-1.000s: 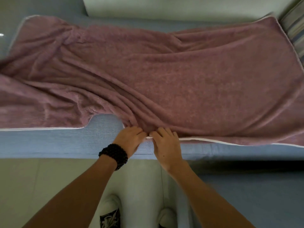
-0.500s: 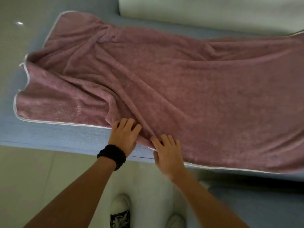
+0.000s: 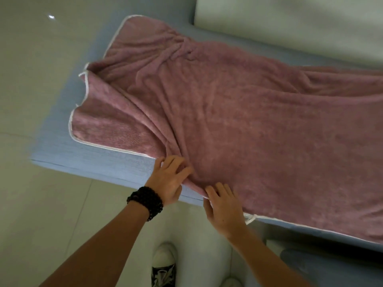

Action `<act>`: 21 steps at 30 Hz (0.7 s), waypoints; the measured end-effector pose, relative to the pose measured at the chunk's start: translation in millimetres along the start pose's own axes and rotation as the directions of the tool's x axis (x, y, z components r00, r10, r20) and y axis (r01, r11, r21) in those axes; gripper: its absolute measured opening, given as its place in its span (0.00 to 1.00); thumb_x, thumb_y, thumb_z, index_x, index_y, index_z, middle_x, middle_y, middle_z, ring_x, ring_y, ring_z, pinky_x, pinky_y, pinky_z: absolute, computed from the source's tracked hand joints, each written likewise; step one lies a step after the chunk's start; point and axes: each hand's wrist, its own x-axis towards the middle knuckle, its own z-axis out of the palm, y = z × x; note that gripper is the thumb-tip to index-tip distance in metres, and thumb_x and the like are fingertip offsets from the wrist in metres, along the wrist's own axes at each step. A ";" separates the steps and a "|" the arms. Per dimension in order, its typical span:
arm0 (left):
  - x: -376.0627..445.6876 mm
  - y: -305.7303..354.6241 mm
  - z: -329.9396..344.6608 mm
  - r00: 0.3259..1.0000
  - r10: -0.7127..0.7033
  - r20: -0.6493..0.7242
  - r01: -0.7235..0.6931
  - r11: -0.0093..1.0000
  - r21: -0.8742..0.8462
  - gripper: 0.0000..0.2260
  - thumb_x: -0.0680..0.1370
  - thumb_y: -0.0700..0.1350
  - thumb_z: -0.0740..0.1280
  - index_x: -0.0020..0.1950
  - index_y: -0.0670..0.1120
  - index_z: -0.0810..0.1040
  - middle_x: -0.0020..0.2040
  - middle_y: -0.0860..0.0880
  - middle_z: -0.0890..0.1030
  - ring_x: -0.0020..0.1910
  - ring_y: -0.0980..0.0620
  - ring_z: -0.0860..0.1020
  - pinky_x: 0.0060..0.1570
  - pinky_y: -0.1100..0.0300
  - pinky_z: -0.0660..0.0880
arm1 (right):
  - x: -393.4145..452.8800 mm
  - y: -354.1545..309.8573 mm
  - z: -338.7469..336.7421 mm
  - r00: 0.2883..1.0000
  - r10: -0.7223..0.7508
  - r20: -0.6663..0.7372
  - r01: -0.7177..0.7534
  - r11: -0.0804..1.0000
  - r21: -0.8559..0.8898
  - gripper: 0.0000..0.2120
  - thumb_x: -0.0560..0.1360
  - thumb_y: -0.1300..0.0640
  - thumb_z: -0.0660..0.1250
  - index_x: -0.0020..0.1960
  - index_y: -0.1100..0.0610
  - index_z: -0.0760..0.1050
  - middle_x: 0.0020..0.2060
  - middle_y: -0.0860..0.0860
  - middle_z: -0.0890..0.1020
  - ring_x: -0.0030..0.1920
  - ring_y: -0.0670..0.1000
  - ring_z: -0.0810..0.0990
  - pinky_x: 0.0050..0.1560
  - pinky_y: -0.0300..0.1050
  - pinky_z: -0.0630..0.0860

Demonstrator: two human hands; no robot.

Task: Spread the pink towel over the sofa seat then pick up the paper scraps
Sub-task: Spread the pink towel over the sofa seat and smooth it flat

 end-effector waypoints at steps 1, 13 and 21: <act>-4.2 -8.0 -5.5 0.999 -0.051 -0.015 0.050 0.999 -0.006 0.23 0.60 0.38 0.66 0.54 0.48 0.76 0.54 0.46 0.76 0.56 0.44 0.72 0.53 0.49 0.69 | 5.8 -8.8 -2.4 1.000 -0.001 0.004 0.001 1.000 -0.011 0.13 0.68 0.56 0.72 0.51 0.55 0.78 0.42 0.53 0.78 0.41 0.57 0.77 0.40 0.52 0.75; -58.5 -196.9 -65.6 0.905 -0.421 0.063 0.397 0.888 0.232 0.25 0.57 0.31 0.71 0.53 0.44 0.80 0.52 0.43 0.80 0.49 0.40 0.78 0.45 0.46 0.74 | 142.9 -193.1 25.8 0.991 -0.125 -0.054 0.128 0.990 0.055 0.23 0.65 0.56 0.72 0.60 0.53 0.75 0.53 0.50 0.79 0.53 0.54 0.77 0.49 0.51 0.71; -48.2 -239.9 -63.0 0.970 -0.238 -0.047 0.242 0.958 0.152 0.08 0.64 0.35 0.75 0.40 0.44 0.81 0.38 0.46 0.81 0.39 0.43 0.79 0.39 0.53 0.72 | 176.9 -211.5 42.6 0.994 -0.046 -0.099 0.058 0.991 0.120 0.07 0.71 0.60 0.65 0.48 0.57 0.79 0.41 0.52 0.79 0.41 0.55 0.76 0.40 0.52 0.75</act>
